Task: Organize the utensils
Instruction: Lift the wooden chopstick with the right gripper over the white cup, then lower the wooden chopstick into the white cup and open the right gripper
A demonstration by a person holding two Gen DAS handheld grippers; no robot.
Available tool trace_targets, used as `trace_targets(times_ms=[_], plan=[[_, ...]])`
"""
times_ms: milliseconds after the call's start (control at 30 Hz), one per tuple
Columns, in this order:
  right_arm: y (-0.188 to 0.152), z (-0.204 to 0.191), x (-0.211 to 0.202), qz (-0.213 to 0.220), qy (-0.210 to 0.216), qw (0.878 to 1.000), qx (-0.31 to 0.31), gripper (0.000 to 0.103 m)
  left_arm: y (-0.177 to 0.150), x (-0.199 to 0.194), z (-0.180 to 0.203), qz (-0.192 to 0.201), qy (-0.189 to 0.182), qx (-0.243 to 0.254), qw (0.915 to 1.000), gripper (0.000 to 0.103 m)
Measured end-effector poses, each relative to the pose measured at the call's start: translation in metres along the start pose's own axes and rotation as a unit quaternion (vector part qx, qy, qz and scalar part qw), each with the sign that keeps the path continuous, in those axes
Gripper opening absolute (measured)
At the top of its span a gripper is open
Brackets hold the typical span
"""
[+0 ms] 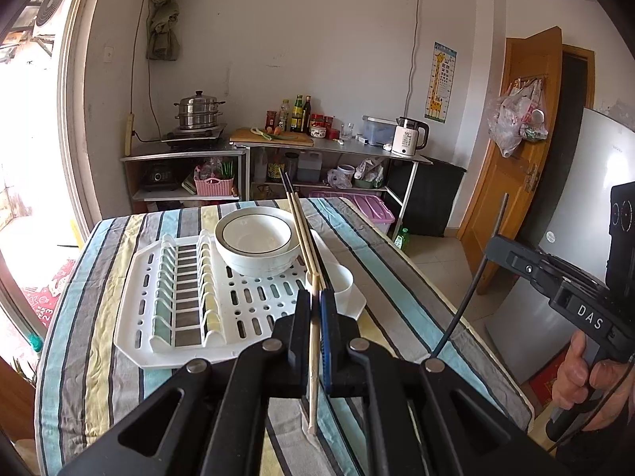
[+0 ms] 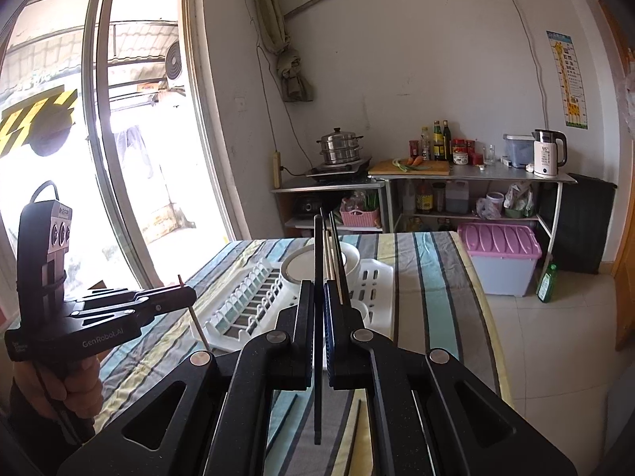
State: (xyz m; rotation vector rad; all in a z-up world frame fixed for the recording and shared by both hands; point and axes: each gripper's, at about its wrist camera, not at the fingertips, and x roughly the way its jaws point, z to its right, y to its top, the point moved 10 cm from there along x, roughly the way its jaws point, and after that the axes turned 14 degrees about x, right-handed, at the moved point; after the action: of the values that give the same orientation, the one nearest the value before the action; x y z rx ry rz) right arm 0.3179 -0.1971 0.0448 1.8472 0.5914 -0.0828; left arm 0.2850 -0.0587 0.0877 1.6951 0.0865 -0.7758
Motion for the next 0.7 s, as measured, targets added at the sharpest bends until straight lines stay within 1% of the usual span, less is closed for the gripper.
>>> trace_targets(times_ms=[200, 400, 500, 700], plan=[[0.040, 0.003, 0.018, 0.024, -0.002, 1.000, 0.002, 0.004, 0.044, 0.024, -0.007, 0.012, -0.009, -0.004, 0.9999, 0.005], [0.070, 0.006, 0.038, 0.039, -0.003, 0.999, 0.001, 0.004, 0.081, 0.048, -0.015, 0.023, -0.011, -0.014, 0.9996, 0.005], [0.079, 0.008, 0.051, 0.042, -0.004, 0.999, 0.002, 0.004, 0.095, 0.060, -0.022, 0.028, -0.009, -0.019, 0.9994, 0.005], [0.087, 0.011, 0.080, 0.037, -0.003, 0.999, 0.005, 0.004, 0.107, 0.084, -0.029, 0.030, -0.016, -0.035, 0.9988, 0.005]])
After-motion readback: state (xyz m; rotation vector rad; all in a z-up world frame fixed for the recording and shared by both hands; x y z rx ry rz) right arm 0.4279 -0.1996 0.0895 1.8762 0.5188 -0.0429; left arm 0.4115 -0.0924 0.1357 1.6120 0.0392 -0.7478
